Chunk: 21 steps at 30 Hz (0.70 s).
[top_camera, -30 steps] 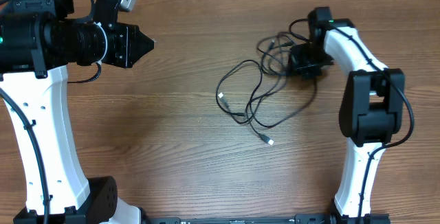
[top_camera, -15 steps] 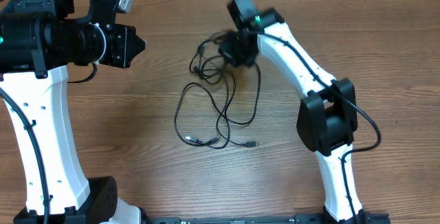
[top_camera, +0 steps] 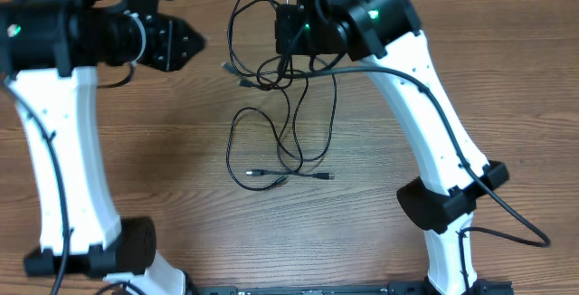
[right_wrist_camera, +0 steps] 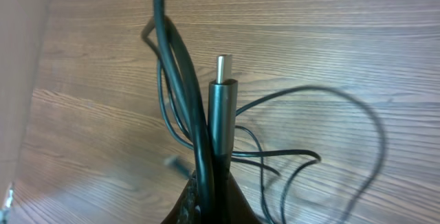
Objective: Untangle cables
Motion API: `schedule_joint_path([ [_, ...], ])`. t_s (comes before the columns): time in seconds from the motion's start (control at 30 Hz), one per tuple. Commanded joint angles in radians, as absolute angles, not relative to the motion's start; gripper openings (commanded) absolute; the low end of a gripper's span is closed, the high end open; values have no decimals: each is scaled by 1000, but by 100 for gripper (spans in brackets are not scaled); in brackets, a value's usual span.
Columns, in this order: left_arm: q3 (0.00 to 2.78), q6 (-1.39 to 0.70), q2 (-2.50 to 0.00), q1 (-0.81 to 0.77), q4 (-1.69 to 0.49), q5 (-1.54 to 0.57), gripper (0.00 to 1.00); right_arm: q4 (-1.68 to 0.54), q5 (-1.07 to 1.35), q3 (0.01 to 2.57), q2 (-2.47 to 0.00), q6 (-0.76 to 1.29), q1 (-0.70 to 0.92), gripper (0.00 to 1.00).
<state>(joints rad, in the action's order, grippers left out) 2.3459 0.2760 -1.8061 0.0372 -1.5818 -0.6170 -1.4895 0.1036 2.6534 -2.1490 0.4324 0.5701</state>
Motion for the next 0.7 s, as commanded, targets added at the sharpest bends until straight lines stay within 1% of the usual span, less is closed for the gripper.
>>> schedule_joint_path([
  [0.0,2356,549,-1913,7,-1609,-1005,49,-1509,75,2680,-2092,384,555,4],
  [0.07,2356,629,-1960,-7,-1623,-1095,53,-1517,76,2679,-2077,367,555,4],
  [0.27,2356,685,-2058,-59,-1621,-1118,55,-1560,81,2679,-2041,350,555,4],
  [0.3,2356,693,-2071,-72,-1615,-1112,58,-1567,84,2679,-2034,350,555,4],
  [0.37,2356,696,-2089,-97,-1592,-1091,68,-1579,83,2679,-2026,349,555,4],
  [0.4,2356,696,-2093,-109,-1577,-1077,69,-1584,84,2679,-2024,349,555,4],
  [0.43,2356,696,-2096,-120,-1561,-1060,68,-1588,84,2679,-2020,350,555,4],
  [0.5,2356,696,-2096,-149,-1514,-978,61,-1599,92,2679,-2020,349,555,4],
  [0.53,2357,696,-2096,-162,-1496,-934,60,-1605,99,2679,-2020,348,555,4],
  [0.57,2358,672,-2096,-191,-1457,-820,58,-1615,106,2679,-2020,339,555,4],
  [0.6,2358,654,-2096,-204,-1438,-759,59,-1618,105,2679,-2020,339,555,4],
  [0.67,2361,627,-2095,-228,-1417,-671,59,-1619,105,2679,-2020,339,555,4],
])
